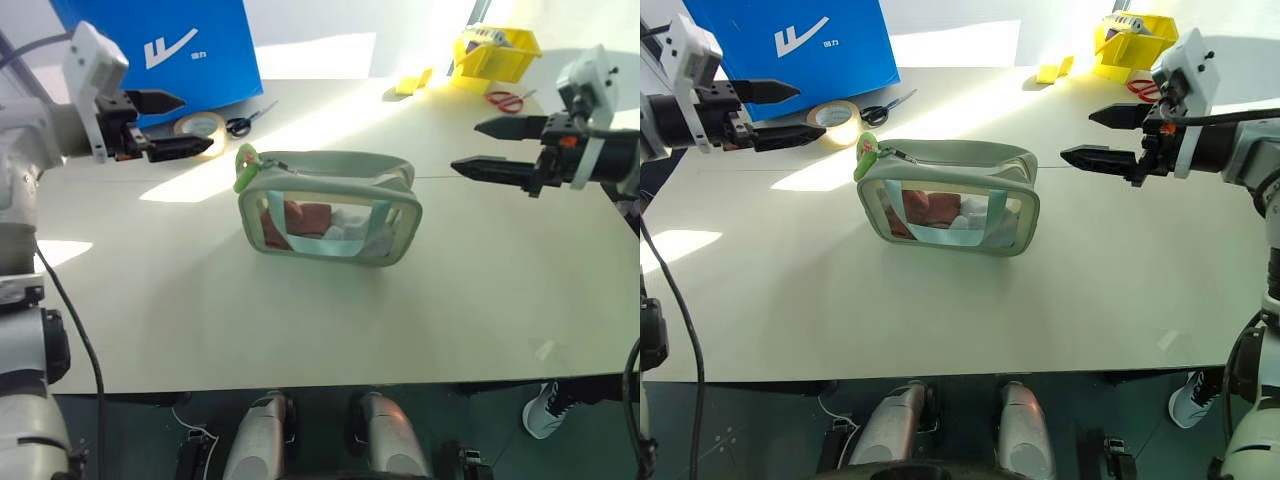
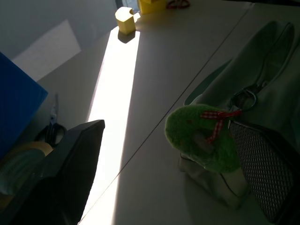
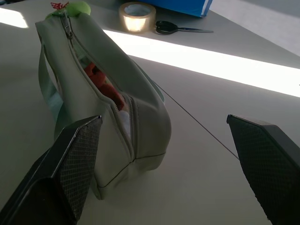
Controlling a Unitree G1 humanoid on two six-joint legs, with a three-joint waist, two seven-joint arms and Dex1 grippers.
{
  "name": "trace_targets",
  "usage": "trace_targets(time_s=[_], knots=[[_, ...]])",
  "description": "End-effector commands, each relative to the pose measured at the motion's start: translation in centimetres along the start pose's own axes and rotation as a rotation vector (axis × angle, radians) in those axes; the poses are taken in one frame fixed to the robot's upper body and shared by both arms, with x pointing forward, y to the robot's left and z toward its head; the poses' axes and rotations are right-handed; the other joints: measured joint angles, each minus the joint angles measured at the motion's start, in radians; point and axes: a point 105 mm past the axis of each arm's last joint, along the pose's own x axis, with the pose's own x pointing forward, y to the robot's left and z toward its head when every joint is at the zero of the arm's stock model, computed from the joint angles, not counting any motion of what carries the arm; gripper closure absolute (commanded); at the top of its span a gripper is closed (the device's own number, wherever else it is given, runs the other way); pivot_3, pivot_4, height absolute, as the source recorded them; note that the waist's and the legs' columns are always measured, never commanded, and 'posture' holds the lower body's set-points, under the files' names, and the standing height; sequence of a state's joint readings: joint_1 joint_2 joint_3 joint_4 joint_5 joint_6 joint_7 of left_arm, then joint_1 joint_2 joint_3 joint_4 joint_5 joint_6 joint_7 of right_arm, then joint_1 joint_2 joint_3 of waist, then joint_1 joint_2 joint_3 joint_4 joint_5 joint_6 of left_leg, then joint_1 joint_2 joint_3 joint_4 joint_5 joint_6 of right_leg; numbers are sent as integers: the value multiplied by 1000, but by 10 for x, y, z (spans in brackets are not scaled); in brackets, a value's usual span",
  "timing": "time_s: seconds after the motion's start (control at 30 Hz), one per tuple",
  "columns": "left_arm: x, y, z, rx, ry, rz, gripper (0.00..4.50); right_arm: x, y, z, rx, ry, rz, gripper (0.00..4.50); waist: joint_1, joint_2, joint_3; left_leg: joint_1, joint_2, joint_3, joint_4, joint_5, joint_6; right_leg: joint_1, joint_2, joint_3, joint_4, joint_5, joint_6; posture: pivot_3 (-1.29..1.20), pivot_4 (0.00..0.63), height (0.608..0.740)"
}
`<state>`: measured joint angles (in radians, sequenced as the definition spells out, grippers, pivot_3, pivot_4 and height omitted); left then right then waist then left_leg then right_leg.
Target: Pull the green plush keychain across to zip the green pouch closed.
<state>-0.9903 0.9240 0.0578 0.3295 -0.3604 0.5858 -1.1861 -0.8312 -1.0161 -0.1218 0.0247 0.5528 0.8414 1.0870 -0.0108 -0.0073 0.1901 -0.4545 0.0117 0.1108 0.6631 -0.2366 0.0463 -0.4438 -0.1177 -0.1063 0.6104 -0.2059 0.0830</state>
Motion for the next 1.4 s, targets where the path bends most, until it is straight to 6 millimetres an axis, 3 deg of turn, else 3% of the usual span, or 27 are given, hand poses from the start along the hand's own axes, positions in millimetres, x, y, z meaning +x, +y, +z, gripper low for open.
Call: trace_targets(time_s=[0.03, 0.43, 0.83, 1.07, 1.3, 1.4], knots=[[-8, -1, 18, 37, -35, 4, 0, -7, -1, 15, -50, -36, -22, 68, 0, 0, 0, 0, 0, 0, 0, 0, 0, 0, 0, 0, 0, 0, 0, 0, 150, 740], [-5, -2, 12, 60, -20, 17, 0, -3, 4, 11, -66, -20, 4, 68, 0, 0, 0, 0, 0, 0, 1, 1, 2, 0, 0, 0, 1, 2, 3, 0, 150, 740], [1, -38, 0, 48, 19, -123, 0, 13, 25, 1, -48, 10, 131, 68, 0, 0, 0, 0, 0, 0, 2, 2, 2, 0, 1, 0, 2, 2, 3, 0, 150, 740], [-6, -28, 7, 76, 21, -81, 0, 33, 53, -3, -38, 0, 256, 68, 0, 0, 0, 0, 0, 0, 2, 2, 1, 1, 1, 0, 3, 2, 3, 0, 150, 740], [-6, -27, 5, 80, 20, -73, 0, 54, 62, -15, -53, 15, 306, 68, 0, 0, 0, 0, 0, 0, 4, 2, 2, 1, 4, 0, 4, 2, 4, 0, 150, 740], [-6, -27, 5, 80, 18, -70, 0, 62, 61, -18, -64, 17, 308, 869, 1, 0, 0, 0, 0, 0, 4, 2, 2, 1, 4, 0, 4, 2, 4, 0, 150, 740]])
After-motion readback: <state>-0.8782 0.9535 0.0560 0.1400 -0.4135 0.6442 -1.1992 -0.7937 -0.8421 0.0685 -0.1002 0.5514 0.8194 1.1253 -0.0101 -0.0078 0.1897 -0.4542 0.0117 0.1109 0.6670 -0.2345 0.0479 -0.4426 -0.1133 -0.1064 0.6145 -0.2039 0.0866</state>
